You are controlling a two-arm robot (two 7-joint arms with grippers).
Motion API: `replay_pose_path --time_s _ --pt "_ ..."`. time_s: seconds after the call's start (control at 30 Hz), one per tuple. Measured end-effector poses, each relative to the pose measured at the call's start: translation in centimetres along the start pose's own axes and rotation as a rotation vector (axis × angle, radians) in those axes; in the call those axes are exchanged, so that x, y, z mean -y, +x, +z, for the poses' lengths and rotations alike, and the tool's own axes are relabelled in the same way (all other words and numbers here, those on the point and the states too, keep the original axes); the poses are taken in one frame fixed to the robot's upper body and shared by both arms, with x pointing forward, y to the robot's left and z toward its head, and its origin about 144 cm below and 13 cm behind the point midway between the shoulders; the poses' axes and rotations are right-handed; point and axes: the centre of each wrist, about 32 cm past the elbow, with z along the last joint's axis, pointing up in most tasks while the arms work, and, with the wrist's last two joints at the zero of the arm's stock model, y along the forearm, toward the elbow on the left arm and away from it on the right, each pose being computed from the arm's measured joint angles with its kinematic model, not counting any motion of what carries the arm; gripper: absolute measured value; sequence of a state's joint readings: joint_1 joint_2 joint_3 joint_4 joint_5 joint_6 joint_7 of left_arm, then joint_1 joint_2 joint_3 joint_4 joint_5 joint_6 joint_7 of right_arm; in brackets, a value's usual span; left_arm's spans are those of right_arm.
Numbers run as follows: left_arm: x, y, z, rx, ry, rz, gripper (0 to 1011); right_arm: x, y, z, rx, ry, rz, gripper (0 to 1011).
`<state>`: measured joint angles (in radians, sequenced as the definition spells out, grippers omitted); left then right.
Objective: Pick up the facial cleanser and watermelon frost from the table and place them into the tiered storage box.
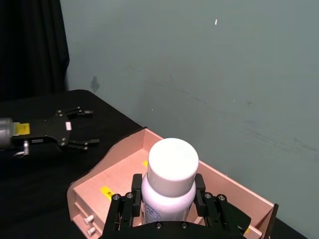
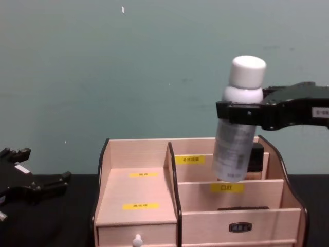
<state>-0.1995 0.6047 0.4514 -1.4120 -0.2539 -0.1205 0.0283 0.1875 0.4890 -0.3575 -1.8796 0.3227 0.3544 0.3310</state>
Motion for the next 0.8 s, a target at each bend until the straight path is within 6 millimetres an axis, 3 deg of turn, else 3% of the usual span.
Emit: replay_pose_path --time_s 0.8 --pt "0.0 0.0 0.0 0.000 0.000 0.000 1001 -5.1 1.4 -0.4 0.005 -0.025 -0.026 611"
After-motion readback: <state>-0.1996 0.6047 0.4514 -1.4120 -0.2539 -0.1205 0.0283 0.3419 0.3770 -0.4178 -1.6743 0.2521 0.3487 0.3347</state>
